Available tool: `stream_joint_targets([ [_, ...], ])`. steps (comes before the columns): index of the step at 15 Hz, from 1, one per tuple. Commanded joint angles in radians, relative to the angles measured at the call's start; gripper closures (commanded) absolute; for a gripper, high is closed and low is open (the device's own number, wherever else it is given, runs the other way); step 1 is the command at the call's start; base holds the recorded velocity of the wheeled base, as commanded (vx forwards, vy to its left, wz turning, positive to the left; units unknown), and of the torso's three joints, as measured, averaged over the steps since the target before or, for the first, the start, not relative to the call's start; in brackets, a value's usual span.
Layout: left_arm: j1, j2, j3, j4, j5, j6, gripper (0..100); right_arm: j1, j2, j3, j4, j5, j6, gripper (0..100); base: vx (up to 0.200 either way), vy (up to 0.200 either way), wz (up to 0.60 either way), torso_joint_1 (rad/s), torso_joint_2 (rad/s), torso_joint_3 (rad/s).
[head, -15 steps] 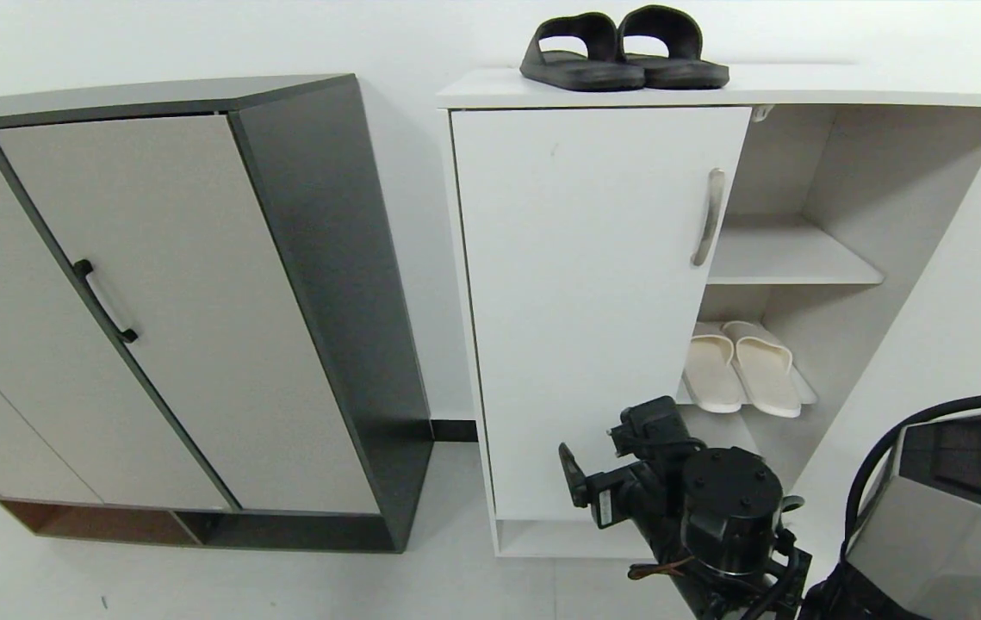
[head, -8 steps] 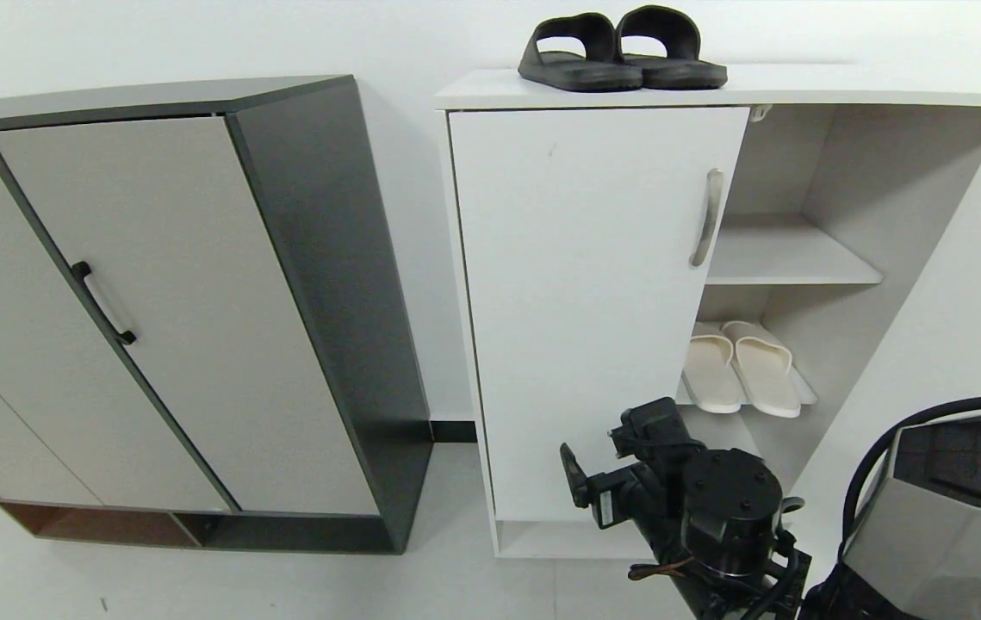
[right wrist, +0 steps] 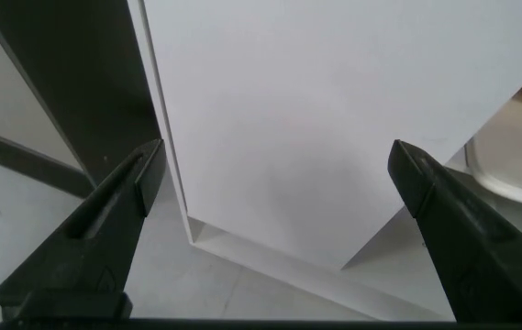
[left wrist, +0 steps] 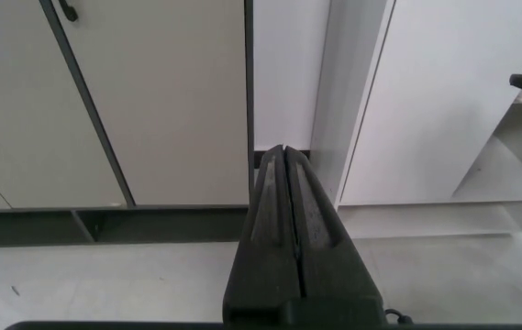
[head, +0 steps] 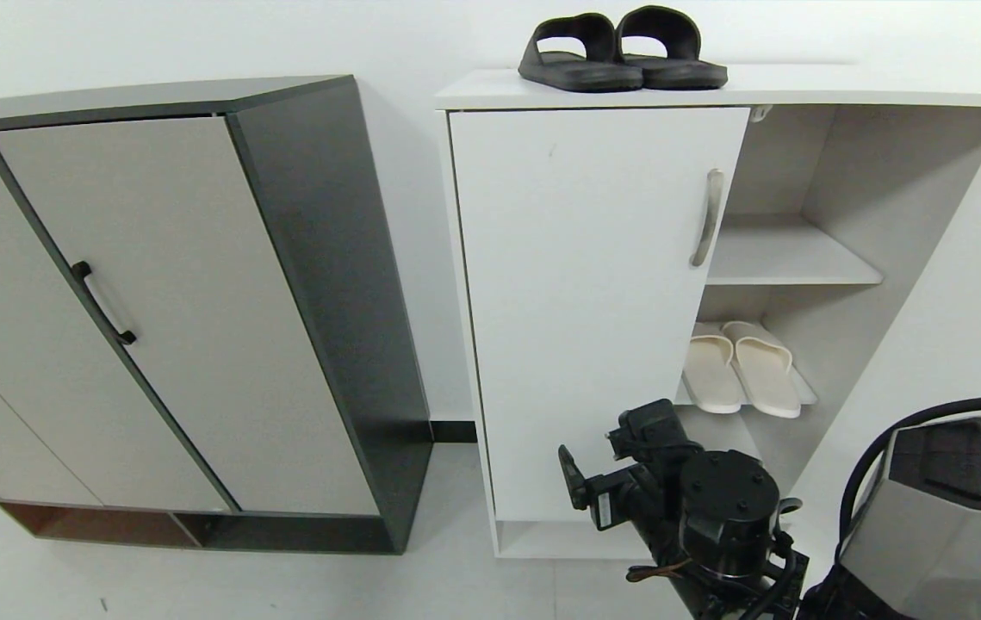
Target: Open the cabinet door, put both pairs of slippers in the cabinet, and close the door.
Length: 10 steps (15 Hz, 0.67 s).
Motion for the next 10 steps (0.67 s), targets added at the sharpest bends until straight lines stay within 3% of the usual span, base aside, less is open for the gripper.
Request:
stream_joint_targets([
  [1,0.000,0.001,-0.001,-0.001,0.000,0.000,100,0.000,0.003,-0.002,0.000,0.000,0.000,0,0.000,0.000,0.00,0.000,0.00,0.000],
  [5,0.000,-0.001,-0.001,-0.001,0.000,0.000,100,0.000,0.003,0.002,0.003,0.000,0.000,0,0.000,0.000,0.00,0.018,-0.22,-0.304],
  [10,0.000,0.001,-0.001,-0.001,0.000,0.000,100,-0.002,0.005,0.002,0.004,0.000,0.000,0,0.000,0.000,0.00,0.072,-0.51,-0.360],
])
